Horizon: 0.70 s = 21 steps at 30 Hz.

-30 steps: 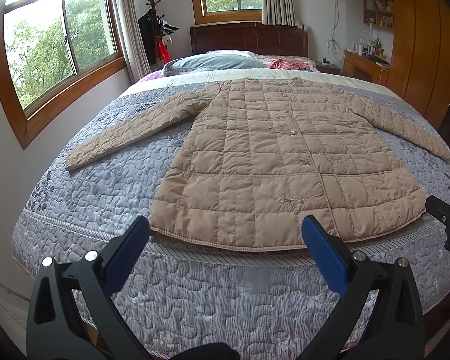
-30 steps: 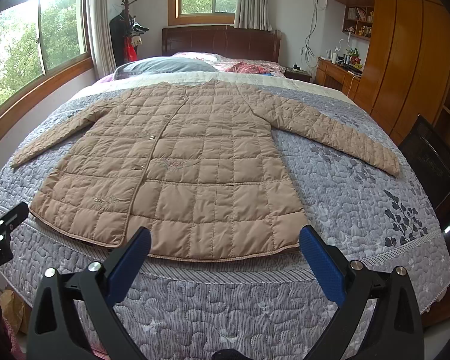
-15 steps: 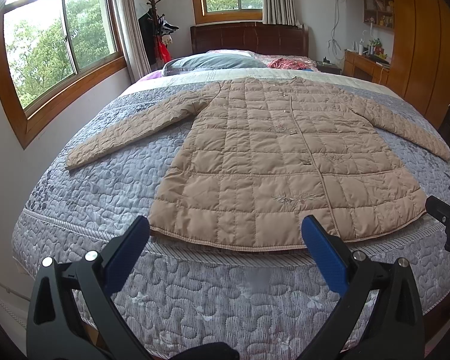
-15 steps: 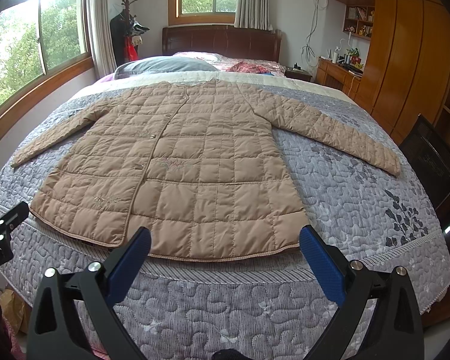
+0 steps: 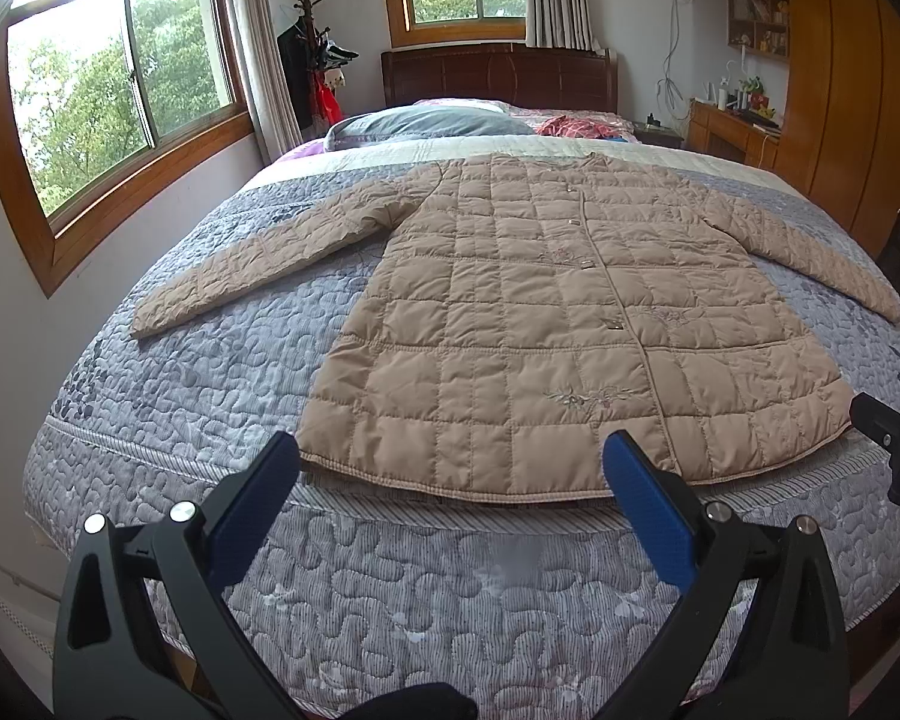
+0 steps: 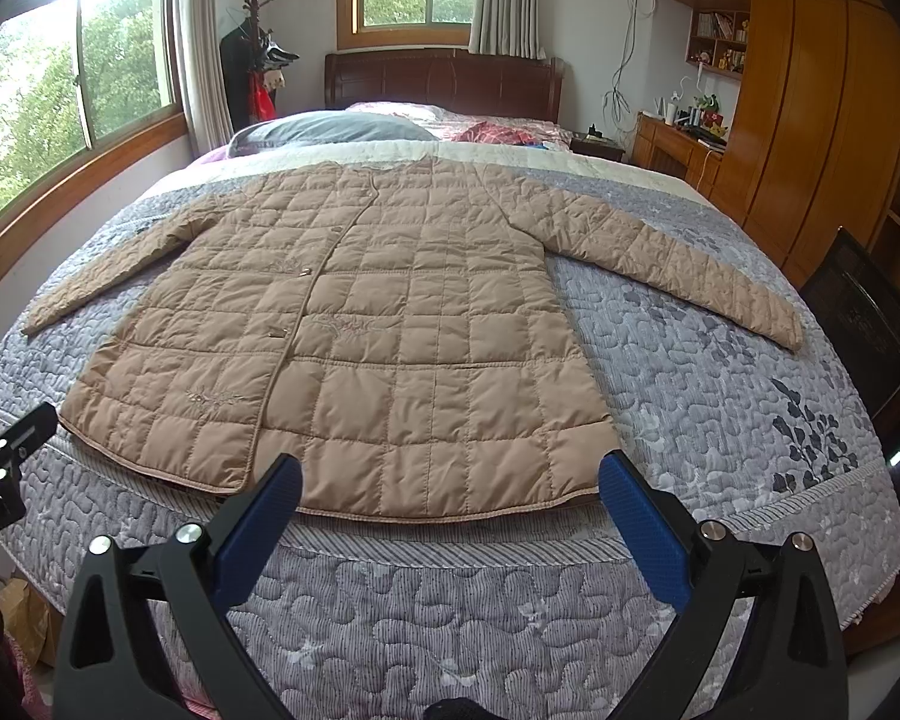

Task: Fold large clothes

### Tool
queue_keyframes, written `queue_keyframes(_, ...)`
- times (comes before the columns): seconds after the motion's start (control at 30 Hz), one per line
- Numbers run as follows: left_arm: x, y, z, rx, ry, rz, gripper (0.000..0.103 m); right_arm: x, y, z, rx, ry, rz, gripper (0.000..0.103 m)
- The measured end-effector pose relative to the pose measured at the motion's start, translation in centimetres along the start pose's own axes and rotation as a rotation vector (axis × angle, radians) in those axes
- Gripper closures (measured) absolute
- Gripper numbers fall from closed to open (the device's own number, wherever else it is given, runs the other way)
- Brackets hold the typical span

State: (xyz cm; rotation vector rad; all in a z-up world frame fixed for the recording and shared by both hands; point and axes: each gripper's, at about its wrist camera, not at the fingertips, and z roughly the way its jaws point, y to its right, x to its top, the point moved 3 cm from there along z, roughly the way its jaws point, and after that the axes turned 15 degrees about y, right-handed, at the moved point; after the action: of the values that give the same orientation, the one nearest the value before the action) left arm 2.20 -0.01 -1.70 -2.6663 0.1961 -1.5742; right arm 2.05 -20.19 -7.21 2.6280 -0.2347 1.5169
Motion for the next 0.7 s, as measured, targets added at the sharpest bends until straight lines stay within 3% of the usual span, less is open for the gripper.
queue_keyframes(0.33, -0.3, -0.1, 0.4, -0.004, -0.003, -0.005, 0.003, 0.0, 0.0, 0.2, 0.0, 0.001, 0.0, 0.004)
queue_keyframes(0.47, -0.4, -0.4, 1.6, -0.049, -0.02, -0.038, 0.003, 0.3, 0.7, 1.0, -0.012, 0.012, 0.008, 0.004)
queue_keyframes(0.7, 0.4, -0.3, 7.0, -0.162, -0.138, -0.081, 0.003, 2.2, 7.0, 4.3, -0.047, -0.013, 0.107, 0.004)
